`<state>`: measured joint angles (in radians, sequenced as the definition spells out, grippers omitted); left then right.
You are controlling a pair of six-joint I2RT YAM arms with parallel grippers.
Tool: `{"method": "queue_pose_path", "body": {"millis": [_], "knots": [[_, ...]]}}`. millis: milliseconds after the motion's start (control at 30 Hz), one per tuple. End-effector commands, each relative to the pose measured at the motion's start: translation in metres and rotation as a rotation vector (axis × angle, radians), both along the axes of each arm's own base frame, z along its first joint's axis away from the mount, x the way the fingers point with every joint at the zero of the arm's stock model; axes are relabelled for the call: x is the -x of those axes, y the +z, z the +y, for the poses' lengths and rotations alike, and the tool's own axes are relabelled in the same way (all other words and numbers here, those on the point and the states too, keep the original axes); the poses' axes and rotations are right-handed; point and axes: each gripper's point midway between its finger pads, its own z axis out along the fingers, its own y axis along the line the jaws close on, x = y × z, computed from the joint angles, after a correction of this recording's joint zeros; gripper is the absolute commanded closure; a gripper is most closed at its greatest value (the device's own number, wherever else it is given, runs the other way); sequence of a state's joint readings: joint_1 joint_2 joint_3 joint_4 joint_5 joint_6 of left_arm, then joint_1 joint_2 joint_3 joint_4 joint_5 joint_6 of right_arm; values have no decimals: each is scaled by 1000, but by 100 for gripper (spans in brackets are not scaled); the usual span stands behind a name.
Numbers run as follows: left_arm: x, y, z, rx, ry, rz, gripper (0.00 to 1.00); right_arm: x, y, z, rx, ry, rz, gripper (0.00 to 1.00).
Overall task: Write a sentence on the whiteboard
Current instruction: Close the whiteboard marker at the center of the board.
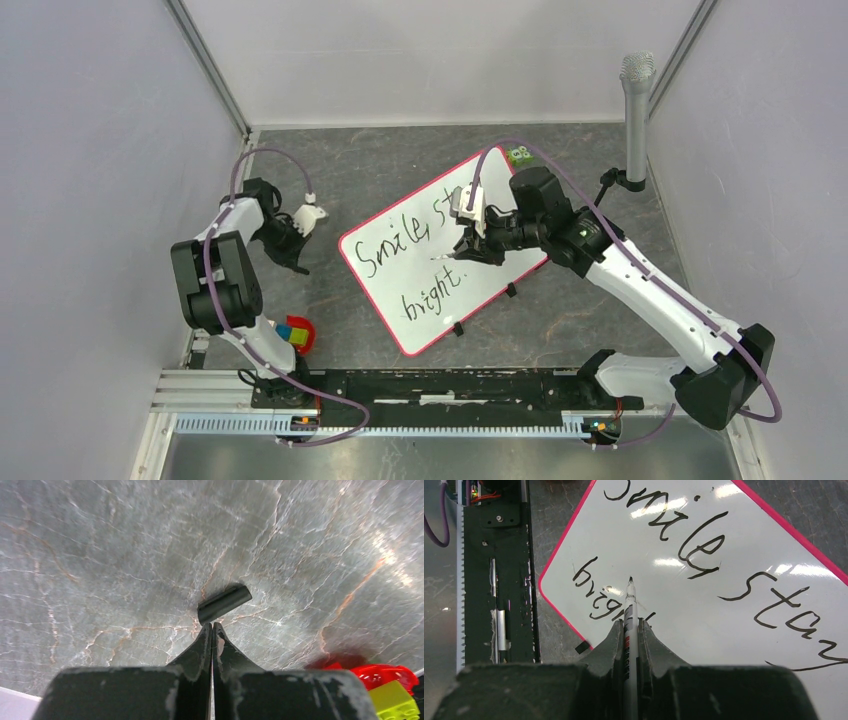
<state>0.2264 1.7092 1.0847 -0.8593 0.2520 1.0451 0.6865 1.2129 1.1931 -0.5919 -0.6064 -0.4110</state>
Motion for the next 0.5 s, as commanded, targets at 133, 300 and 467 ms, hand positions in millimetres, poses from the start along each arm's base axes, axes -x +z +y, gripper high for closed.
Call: {"method": "queue_pose_path", "body": {"millis": [133, 300, 467], "knots": [[-9, 36, -20, 107, 4, -56, 81, -8, 21, 4, -27, -12, -49, 100], [5, 28, -20, 72, -219, -124, 35, -7, 18, 4, -24, -10, -40, 100], [2, 21, -19, 53, -391, -156, 34, -8, 17, 7, -24, -10, -23, 100]]}}
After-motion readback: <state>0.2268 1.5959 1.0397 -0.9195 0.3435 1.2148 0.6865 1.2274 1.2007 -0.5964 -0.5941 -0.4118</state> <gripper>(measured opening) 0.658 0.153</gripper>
